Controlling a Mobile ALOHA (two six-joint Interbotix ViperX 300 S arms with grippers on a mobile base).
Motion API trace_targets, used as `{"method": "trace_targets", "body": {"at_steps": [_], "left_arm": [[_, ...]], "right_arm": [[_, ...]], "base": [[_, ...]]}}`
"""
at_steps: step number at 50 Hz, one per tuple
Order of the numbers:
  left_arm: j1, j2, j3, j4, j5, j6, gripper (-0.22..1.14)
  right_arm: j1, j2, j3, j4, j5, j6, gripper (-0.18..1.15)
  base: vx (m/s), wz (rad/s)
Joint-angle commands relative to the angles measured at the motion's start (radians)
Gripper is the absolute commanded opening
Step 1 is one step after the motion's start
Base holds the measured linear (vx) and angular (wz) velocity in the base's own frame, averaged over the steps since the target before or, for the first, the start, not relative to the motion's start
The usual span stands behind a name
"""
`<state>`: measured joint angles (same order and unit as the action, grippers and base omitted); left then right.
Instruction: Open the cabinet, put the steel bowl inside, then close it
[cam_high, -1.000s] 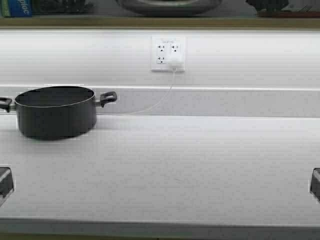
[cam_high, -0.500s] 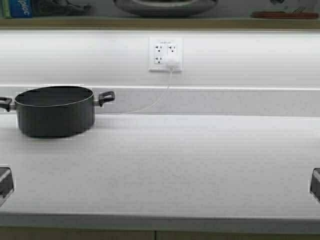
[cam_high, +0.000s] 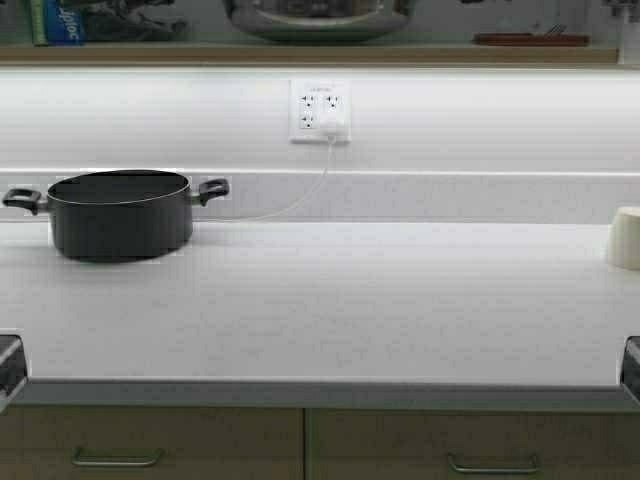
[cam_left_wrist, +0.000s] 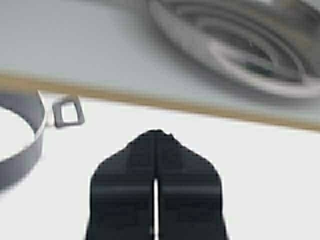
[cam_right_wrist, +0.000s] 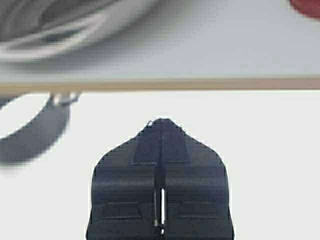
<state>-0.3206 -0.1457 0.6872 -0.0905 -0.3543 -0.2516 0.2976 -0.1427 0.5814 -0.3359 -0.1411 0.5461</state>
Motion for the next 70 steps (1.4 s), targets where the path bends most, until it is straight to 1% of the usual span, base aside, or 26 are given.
{"method": "trace_targets", "body": {"at_steps": [1,7,15,26,36,46,51,58,64,70], "left_arm": [[0.002,0.017,-0.008,-0.011,-0.009,0.0,0.04],[0.002,0.021,-0.003,-0.023,-0.029,0.0,0.04],[0.003,0.008,0.006,-0.032,-0.032,0.0,0.04],[0.008,0.005,-0.009,-0.08,-0.026,0.003,0.04],[0.011,0.002,-0.011,-0.08,0.017,0.014,0.04],[0.049,-0.017,-0.002,-0.078,0.038,0.049,0.04],[0.1,-0.061,0.011,-0.078,0.074,0.109,0.04],[0.201,-0.172,0.034,-0.078,0.13,0.201,0.04],[0.327,-0.262,0.02,-0.078,0.224,0.256,0.04],[0.479,-0.325,-0.029,-0.077,0.313,0.281,0.04]], "right_arm": [[-0.003,-0.029,-0.025,-0.002,0.003,-0.028,0.08],[0.003,-0.031,-0.021,-0.002,0.003,-0.044,0.08],[0.038,-0.034,0.005,0.0,-0.006,-0.041,0.08],[0.049,-0.037,0.002,0.005,-0.052,-0.04,0.08],[0.051,-0.072,0.018,0.005,-0.037,-0.046,0.08],[0.052,-0.115,0.017,-0.005,-0.012,-0.06,0.08],[0.044,-0.147,0.02,-0.006,0.0,-0.075,0.08],[0.021,-0.213,0.023,-0.006,0.04,-0.094,0.08],[-0.008,-0.272,0.026,-0.008,0.086,-0.104,0.08],[-0.095,-0.322,0.018,-0.008,0.143,-0.118,0.08]], "base": [[-0.24,-0.01],[-0.28,0.01],[-0.3,-0.03],[-0.26,-0.1],[-0.3,-0.08],[-0.26,-0.03],[-0.23,-0.02],[-0.22,-0.04],[-0.23,-0.03],[-0.27,-0.01]]}}
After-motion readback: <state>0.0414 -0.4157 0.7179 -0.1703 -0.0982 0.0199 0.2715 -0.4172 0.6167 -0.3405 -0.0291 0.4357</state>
